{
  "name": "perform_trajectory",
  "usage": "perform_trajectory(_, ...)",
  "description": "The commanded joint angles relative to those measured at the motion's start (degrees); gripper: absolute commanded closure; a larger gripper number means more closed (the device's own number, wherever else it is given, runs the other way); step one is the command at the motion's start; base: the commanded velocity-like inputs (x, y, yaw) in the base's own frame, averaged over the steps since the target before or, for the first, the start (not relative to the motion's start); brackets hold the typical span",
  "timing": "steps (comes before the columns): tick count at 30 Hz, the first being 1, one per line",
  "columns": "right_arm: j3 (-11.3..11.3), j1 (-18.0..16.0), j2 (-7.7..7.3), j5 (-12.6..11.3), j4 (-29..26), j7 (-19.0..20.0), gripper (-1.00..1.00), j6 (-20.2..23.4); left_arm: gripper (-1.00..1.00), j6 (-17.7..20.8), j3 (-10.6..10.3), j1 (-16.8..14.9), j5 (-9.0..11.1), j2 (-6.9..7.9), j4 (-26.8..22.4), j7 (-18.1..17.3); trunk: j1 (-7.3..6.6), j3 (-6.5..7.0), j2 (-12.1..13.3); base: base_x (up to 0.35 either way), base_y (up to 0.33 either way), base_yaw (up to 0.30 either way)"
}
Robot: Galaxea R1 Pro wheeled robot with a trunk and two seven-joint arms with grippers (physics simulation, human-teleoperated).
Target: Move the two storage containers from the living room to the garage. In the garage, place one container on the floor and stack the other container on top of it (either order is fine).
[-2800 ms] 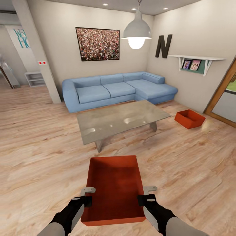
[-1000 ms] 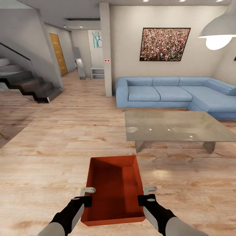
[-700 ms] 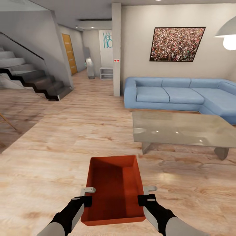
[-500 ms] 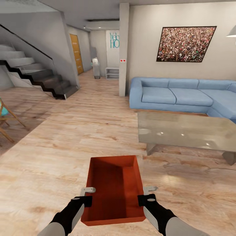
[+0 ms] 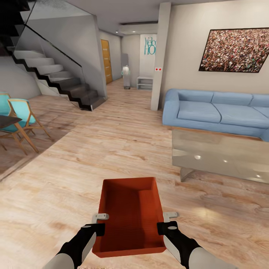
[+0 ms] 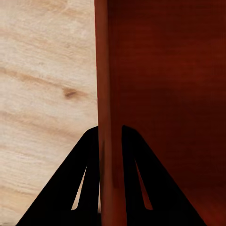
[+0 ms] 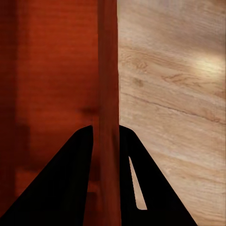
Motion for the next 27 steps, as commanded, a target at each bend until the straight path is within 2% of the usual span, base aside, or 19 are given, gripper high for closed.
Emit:
perform_trajectory(1, 0.45, -0.04, -0.14, -0.12, 1.0, -1.19, 1.0, 0.42, 1.0, 0.43, 0.15, -0.03, -1.28, 0.03, -0.22, 0.64, 0.01, -0.06, -0.05, 0.0, 0.0, 0.279)
perform_trajectory(5, 0.47, -0.04, -0.18, -0.12, 1.0, -1.16, 1.0, 0.42, 1.0, 0.43, 0.15, -0.03, -1.28, 0.07, -0.22, 0.64, 0.01, -0.06, -0.05, 0.005, 0.0, 0.25)
perform_trajectory(8, 0.46, -0.04, -0.22, -0.12, 1.0, -1.15, 1.0, 0.42, 1.0, 0.45, 0.15, -0.05, -1.31, 0.08, -0.19, 0.64, 0.01, -0.06, -0.05, 0.202, 0.0, 0.051)
perform_trajectory(27, 0.49, -0.04, -0.31, -0.12, 0.99, -1.19, 1.0, 0.58, 1.0, 0.43, 0.15, -0.03, -1.37, 0.12, -0.13, 0.61, 0.01, -0.06, -0.05, 0.318, 0.0, 0.002)
